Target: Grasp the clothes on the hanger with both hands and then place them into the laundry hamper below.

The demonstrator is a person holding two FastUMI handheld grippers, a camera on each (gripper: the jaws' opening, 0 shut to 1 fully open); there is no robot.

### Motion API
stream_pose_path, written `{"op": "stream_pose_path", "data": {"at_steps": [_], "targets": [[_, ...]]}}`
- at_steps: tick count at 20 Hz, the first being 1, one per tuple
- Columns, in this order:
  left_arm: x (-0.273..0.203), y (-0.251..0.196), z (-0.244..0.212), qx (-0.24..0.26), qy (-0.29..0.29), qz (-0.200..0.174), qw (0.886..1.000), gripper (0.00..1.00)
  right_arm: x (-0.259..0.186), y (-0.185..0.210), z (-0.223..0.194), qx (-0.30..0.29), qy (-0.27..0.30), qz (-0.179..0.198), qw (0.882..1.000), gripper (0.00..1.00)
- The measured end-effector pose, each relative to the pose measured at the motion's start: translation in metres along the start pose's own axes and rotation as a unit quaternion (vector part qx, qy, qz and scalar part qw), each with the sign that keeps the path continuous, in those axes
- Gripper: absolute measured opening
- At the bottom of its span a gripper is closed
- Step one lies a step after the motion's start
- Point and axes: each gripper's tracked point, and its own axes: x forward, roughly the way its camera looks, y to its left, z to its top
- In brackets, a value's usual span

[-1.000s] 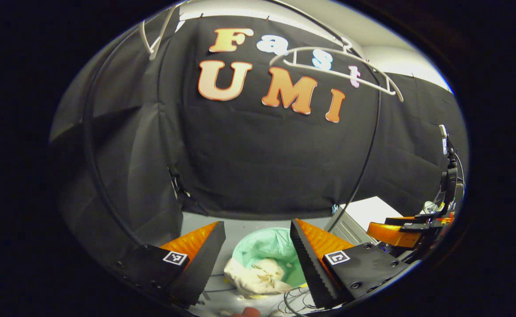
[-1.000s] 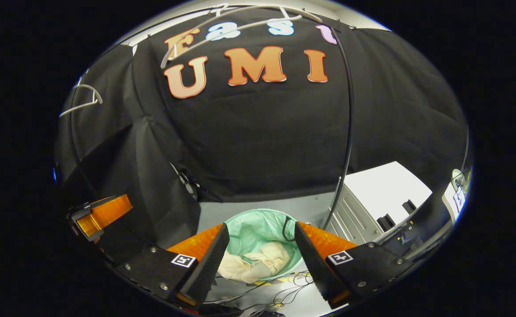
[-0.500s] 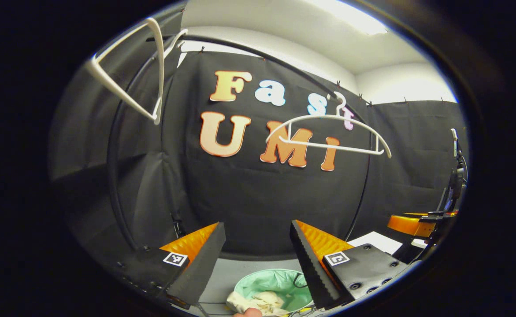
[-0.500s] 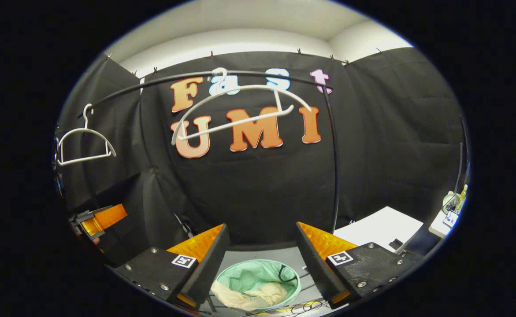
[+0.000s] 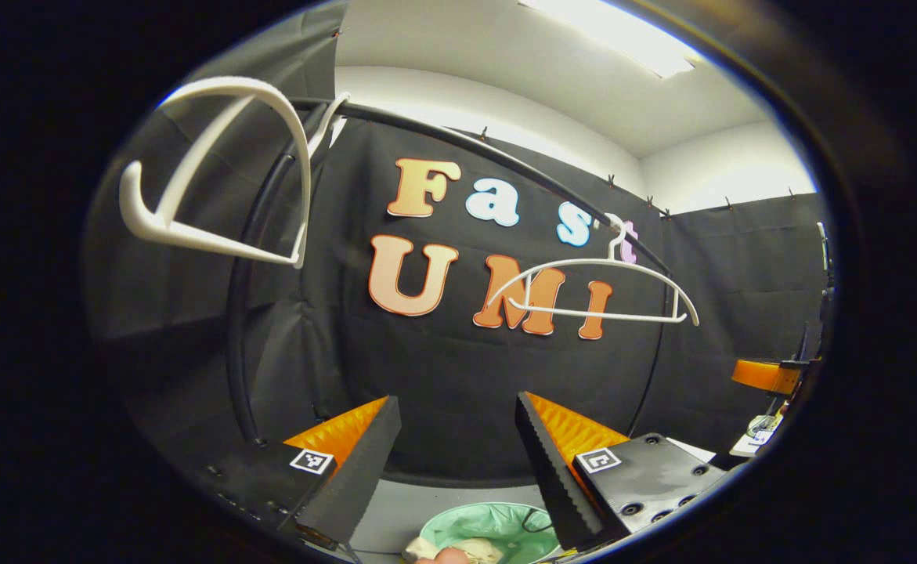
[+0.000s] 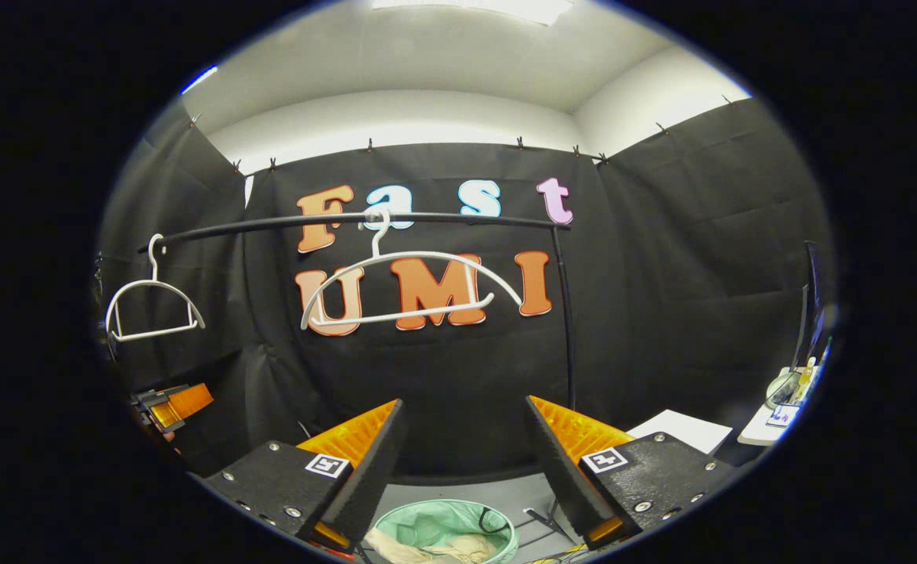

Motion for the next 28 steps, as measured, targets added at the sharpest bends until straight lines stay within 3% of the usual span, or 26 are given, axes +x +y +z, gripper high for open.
{"op": "stream_pose_path", "data": {"at_steps": [2,3,4,5,6,7,9,11,12,18,28], "targets": [[-0.001,0.004,0.010,0.000,-0.011,0.003,1.000,1.00,0.001,-0.008,0.005,0.000,-0.007,-0.010,1.000,0.93],[-0.001,0.005,0.014,0.001,-0.018,0.004,1.000,0.94,0.001,-0.010,0.004,0.001,-0.008,-0.014,1.000,0.93],[-0.001,0.005,0.019,0.003,-0.025,0.005,1.000,1.00,0.001,-0.011,0.003,0.004,-0.010,-0.016,1.000,0.93],[-0.002,0.006,0.020,0.007,-0.029,0.007,1.000,0.94,0.000,-0.013,0.002,0.006,-0.009,-0.018,1.000,0.93],[-0.002,0.007,0.021,0.010,-0.031,0.009,0.999,0.96,0.000,-0.012,0.001,0.007,-0.006,-0.018,1.000,0.93],[-0.003,0.006,0.022,0.010,-0.032,0.009,0.999,0.93,0.000,-0.012,0.001,0.008,-0.006,-0.017,1.000,0.93],[-0.003,0.004,0.023,0.009,-0.033,0.007,0.999,1.00,-0.001,-0.012,0.004,0.008,-0.011,-0.016,1.000,0.93],[-0.003,0.003,0.025,0.011,-0.036,0.007,0.999,1.00,-0.002,-0.010,0.011,0.006,-0.020,-0.012,1.000,0.93],[-0.004,0.002,0.027,0.011,-0.037,0.006,0.999,0.94,-0.003,-0.010,0.014,0.004,-0.023,-0.012,1.000,0.93],[-0.002,0.000,0.026,0.005,-0.036,0.002,0.999,0.97,-0.002,-0.007,0.009,0.009,-0.018,-0.008,1.000,0.93],[0.003,-0.004,0.022,0.004,-0.028,-0.002,1.000,0.94,0.003,-0.007,-0.001,0.018,-0.006,-0.008,1.000,0.93]]}}
